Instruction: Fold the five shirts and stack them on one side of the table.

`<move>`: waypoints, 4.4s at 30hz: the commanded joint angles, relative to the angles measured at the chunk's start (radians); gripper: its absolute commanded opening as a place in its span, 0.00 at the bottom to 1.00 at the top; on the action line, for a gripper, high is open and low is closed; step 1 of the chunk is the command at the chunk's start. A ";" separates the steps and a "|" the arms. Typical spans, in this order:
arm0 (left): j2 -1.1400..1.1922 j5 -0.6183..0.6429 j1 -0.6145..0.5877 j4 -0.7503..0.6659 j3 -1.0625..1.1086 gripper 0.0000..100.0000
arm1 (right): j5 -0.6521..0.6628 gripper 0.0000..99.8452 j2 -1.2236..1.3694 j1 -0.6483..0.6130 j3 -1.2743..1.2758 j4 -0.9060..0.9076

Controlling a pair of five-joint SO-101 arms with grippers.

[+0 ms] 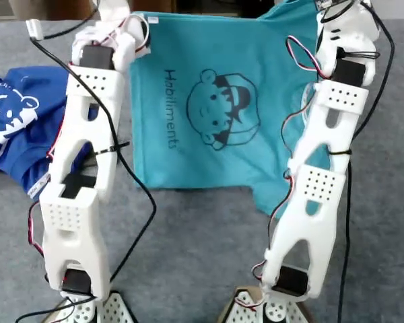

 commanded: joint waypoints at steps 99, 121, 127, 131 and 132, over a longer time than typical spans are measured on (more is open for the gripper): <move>-0.711 -0.126 0.097 0.061 1.452 0.02 | 0.321 0.00 -1.326 0.168 1.954 0.617; -0.575 -0.092 0.109 -0.098 1.473 0.02 | 0.416 0.00 -1.547 0.305 2.437 0.356; -0.483 -0.094 0.117 -0.074 1.404 0.02 | 0.402 0.00 -1.547 0.321 2.480 0.301; -0.444 -0.120 0.121 0.017 1.355 0.02 | 0.400 0.00 -1.547 0.321 2.494 0.285; -0.440 -0.141 0.121 0.044 1.343 0.02 | 0.399 0.00 -1.547 0.321 2.497 0.275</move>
